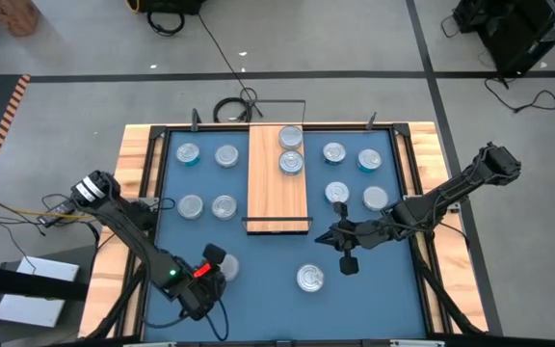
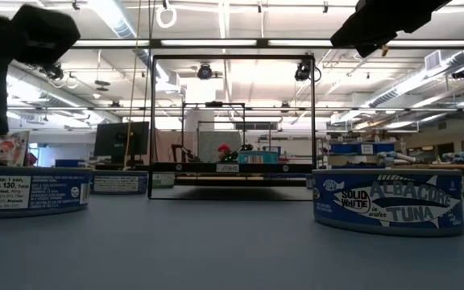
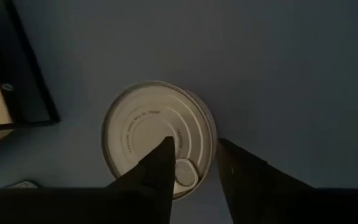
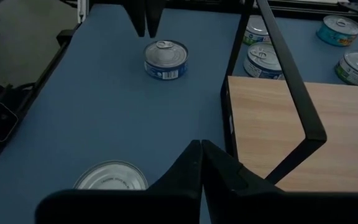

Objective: Stack canned seafood by type on shelf
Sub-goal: Put the blue tuna can on the shelf

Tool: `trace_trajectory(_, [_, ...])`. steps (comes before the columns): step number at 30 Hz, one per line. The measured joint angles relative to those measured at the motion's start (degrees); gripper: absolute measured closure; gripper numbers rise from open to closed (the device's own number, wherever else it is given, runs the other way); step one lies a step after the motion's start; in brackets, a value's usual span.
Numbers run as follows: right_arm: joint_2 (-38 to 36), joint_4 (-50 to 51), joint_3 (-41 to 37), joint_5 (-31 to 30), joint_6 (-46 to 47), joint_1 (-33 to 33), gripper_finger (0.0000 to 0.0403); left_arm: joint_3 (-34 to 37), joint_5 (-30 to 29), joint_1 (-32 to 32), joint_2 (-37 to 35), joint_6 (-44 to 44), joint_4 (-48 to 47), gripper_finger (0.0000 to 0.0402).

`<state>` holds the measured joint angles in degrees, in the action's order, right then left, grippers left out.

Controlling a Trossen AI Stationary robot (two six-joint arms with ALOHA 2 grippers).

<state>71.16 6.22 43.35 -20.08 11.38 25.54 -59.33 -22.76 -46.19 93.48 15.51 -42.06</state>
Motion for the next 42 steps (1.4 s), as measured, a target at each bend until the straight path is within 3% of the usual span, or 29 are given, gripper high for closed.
trace_trajectory(26, [0.0,0.0,0.0,0.0,-1.25,0.0,0.0384,0.0,-0.02,-0.07,2.57,-3.17,-0.07,0.0278])
trace_trajectory(32, [0.0,0.0,0.0,-0.01,-1.5,0.0,0.0384,0.0,-2.7,-0.06,2.55,-5.29,0.48,0.0278])
trace_trajectory(42, [0.0,0.0,0.0,0.0,-1.49,0.0,0.0384,-0.03,-0.72,-0.07,5.83,-8.2,1.92,0.028])
